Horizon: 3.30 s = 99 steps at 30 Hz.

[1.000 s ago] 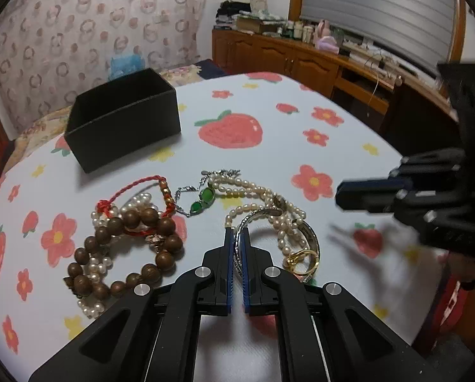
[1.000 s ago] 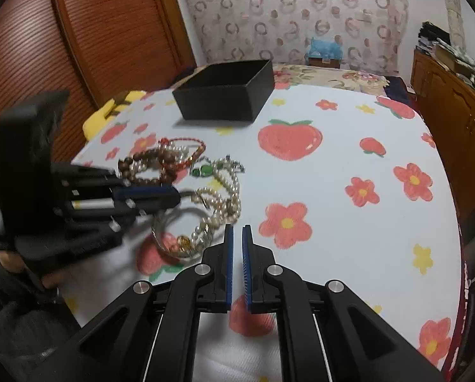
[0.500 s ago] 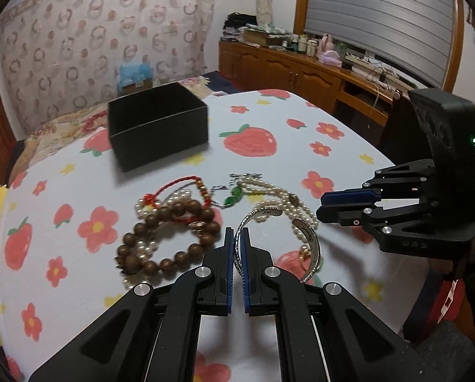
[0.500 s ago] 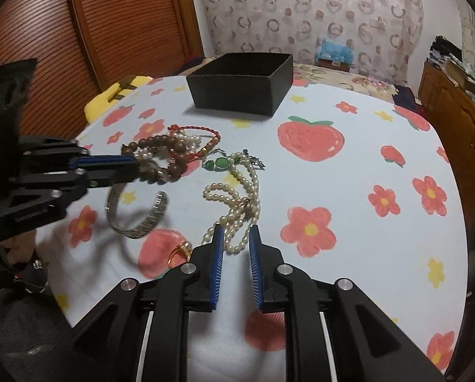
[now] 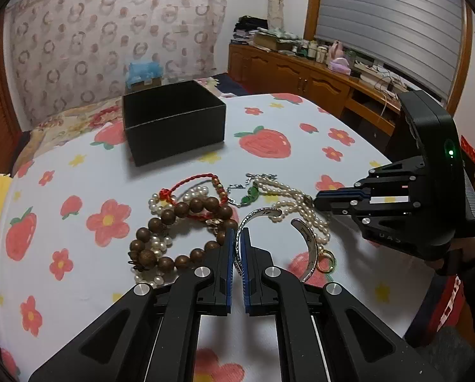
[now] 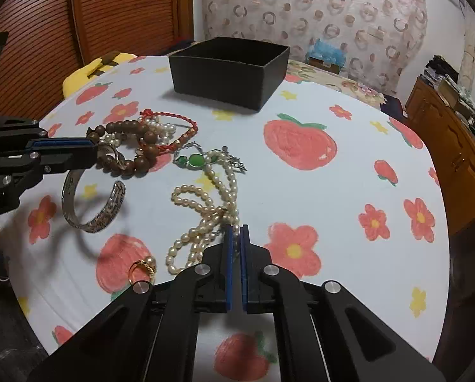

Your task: Organize jewelry

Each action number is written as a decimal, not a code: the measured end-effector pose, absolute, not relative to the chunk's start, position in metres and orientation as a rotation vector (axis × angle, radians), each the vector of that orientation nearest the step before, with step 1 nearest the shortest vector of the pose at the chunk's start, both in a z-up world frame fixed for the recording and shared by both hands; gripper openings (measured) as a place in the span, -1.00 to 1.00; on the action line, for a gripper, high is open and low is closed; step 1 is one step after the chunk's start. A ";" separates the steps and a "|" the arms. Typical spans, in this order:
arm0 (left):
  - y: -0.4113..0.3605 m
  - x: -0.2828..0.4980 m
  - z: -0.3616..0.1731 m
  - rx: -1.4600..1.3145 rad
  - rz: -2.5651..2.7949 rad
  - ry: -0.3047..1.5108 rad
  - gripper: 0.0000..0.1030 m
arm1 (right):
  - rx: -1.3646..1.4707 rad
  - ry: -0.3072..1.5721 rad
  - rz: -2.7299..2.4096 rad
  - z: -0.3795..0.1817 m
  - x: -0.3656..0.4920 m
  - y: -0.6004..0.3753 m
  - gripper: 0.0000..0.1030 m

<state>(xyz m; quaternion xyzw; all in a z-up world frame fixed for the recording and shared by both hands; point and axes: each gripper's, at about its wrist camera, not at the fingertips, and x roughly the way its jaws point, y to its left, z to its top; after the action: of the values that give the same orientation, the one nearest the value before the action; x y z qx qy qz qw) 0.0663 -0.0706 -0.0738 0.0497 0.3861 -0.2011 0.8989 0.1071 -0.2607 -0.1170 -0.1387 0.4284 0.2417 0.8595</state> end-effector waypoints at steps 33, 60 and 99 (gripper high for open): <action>-0.029 0.155 -0.019 0.042 -0.320 0.706 -0.93 | -0.221 0.490 0.589 0.073 0.143 -0.258 -0.91; -0.021 0.254 -0.038 0.036 -0.306 0.825 -0.92 | -0.223 0.439 0.660 0.127 0.263 -0.218 -0.91; 0.010 0.156 -0.065 0.023 -0.318 0.893 -0.59 | -0.150 0.740 0.668 -0.025 0.249 -0.217 -0.61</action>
<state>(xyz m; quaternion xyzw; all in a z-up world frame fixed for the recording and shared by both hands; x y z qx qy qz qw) 0.1560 0.0098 -0.0655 0.0111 0.4299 -0.1532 0.8897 0.2486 -0.2169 -0.0254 -0.0716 0.3548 0.3201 0.8755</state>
